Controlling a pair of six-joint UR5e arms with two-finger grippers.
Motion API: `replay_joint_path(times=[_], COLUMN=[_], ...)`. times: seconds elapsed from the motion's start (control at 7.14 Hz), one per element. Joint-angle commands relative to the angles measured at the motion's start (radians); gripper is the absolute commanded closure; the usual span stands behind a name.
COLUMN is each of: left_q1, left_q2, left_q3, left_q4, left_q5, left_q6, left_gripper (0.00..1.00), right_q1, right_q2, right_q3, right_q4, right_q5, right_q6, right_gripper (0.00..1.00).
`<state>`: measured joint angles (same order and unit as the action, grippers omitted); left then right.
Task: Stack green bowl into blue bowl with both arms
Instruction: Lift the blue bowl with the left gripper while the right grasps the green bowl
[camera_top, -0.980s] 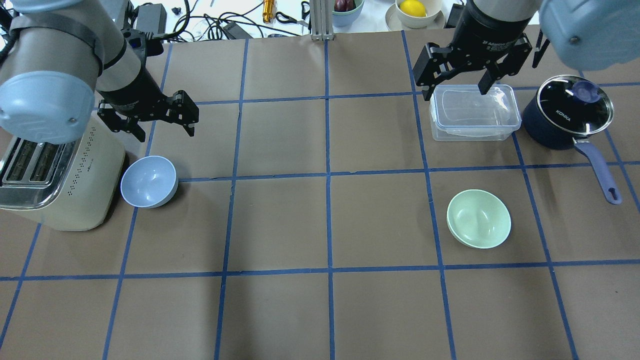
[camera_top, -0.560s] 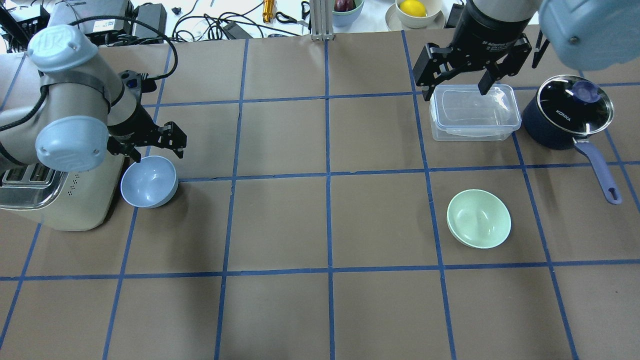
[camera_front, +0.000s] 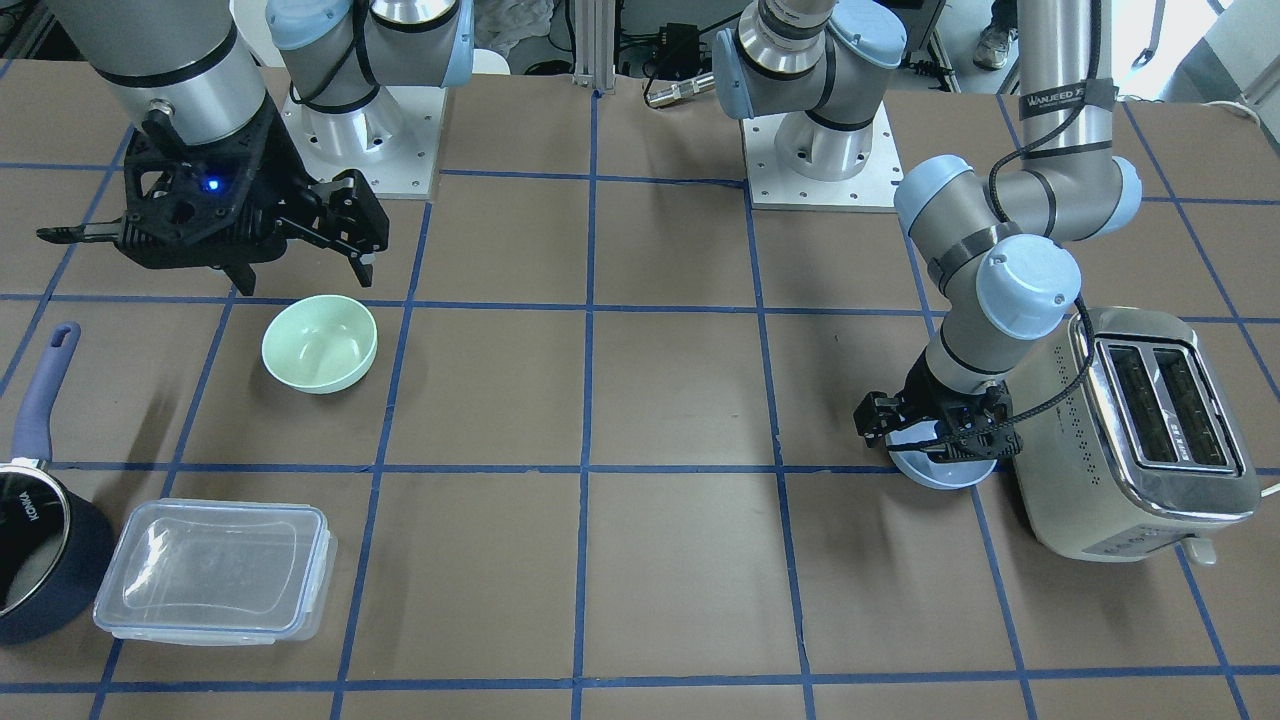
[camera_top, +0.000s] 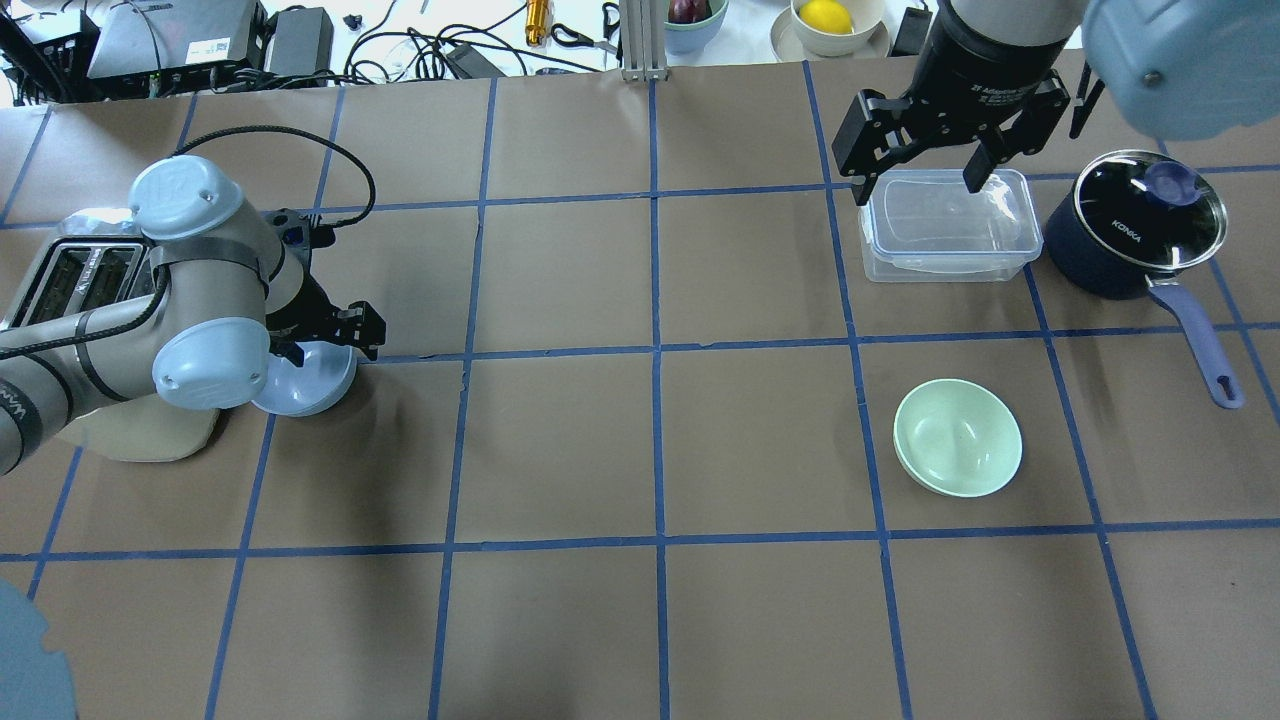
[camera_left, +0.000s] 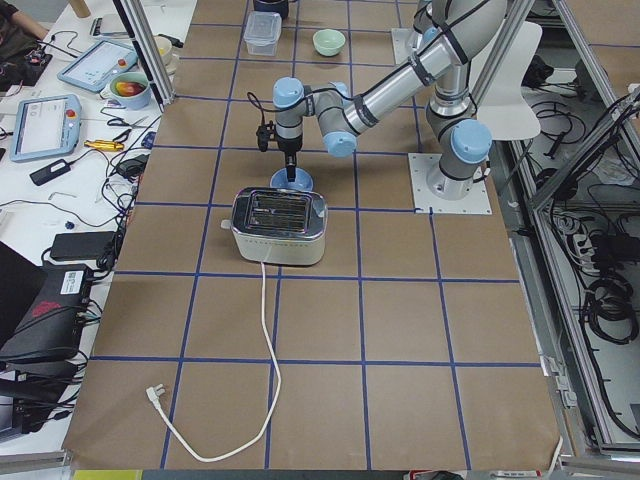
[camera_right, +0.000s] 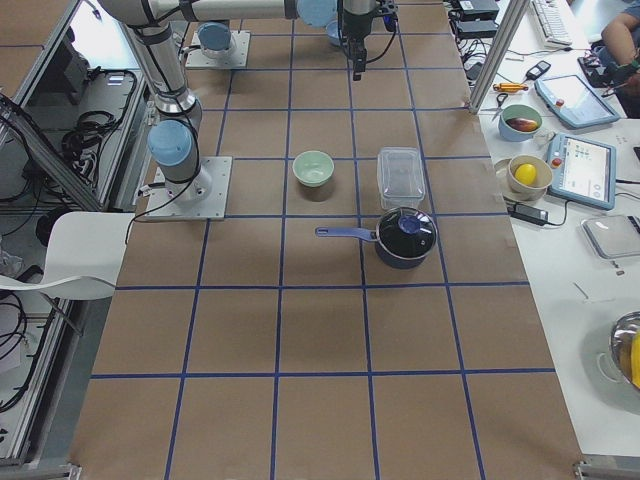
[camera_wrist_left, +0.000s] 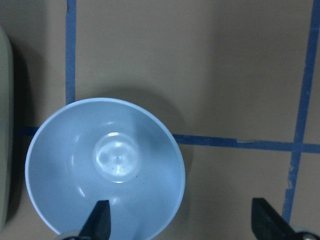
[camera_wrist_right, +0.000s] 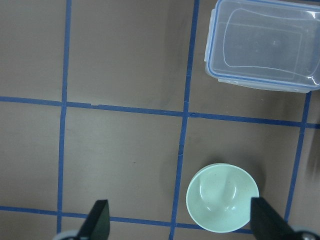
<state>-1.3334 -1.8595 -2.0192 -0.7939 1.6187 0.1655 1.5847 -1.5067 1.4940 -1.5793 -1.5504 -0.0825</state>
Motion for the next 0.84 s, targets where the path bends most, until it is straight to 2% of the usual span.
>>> replay_joint_path(times=[0.0,0.14,0.28,0.42,0.56,0.7], left_q1=[0.0,0.0,-0.001,-0.033,-0.091,-0.225], left_q2=[-0.03,-0.029,-0.026,0.005,0.032,0.036], left_q3=[-0.001,0.002,0.005,0.017,0.045,0.092], left_q4=[0.051,0.053,0.051,0.006,-0.046,-0.095], left_q5=[0.006,0.007,0.009,0.009,0.003,0.006], left_q6=[0.008,0.005,-0.006,-0.056,-0.163,-0.304], left_gripper=[0.94,1.0,1.0,1.0,1.0,1.0], right_q1=[-0.111,-0.196,-0.237,-0.276,-0.32,-0.334], right_q2=[0.003,0.002,0.003,0.002,-0.003,-0.021], right_q3=[0.015,0.043,0.093,0.154,0.251,0.369], right_q4=[0.039,0.048,0.03,-0.01,-0.08,-0.202], right_q5=[-0.02,-0.02,-0.023,-0.023,-0.02,-0.023], right_q6=[-0.071,-0.142,-0.231,-0.238,-0.253,-0.253], right_gripper=[0.0,0.0,0.0,0.0,0.0,0.0])
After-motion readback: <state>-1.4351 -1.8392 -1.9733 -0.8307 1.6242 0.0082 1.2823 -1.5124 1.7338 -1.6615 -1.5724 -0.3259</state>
